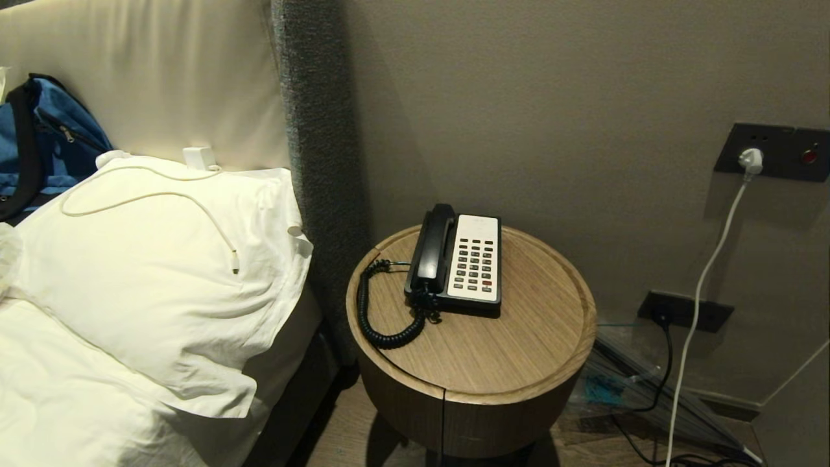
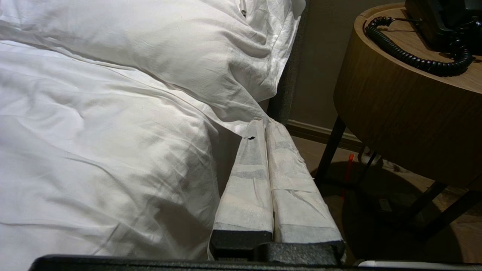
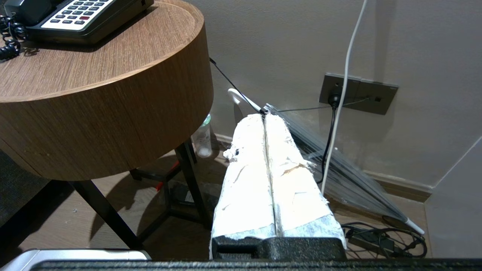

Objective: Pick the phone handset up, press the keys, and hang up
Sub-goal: Pick up the desk phone handset

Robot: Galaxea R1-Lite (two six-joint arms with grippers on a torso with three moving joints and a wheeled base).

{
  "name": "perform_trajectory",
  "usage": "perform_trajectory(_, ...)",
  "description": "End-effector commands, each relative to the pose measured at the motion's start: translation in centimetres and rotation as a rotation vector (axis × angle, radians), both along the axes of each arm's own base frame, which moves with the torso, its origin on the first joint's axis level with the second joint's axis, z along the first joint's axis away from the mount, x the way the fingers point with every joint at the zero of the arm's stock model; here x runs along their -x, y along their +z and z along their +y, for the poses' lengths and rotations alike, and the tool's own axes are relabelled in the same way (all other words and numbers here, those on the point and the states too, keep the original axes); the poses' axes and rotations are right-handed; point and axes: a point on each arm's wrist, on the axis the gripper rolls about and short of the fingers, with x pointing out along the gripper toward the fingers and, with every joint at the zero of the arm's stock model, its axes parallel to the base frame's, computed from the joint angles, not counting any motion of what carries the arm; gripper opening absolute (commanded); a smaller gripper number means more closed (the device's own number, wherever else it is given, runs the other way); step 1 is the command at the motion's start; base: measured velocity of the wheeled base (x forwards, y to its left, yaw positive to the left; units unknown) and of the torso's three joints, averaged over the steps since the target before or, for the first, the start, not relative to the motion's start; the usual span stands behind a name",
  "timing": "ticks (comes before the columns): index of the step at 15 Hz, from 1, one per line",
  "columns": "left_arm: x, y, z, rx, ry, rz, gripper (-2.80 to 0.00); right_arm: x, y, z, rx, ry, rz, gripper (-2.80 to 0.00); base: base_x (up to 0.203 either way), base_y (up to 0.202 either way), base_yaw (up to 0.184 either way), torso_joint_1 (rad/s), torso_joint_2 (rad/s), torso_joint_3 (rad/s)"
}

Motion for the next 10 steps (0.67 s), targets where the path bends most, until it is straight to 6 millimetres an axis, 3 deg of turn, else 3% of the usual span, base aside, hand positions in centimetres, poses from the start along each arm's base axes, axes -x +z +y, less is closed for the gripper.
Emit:
perform_trajectory(1, -0.02, -0.04, 0.00, 0.000, 0.001, 0.003, -2.80, 0.01, -0.01, 0.00, 0.000, 0.001, -0.001, -2.80, 0.000, 0.000, 0.000, 0.000, 0.00, 0.000)
perform_trajectory(10, -0.01, 0.00, 0.00, 0.000, 0.001, 0.002, -2.80, 0.01, -0.01, 0.00, 0.000, 0.001, -0.001, -2.80, 0.000, 0.000, 0.000, 0.000, 0.00, 0.000)
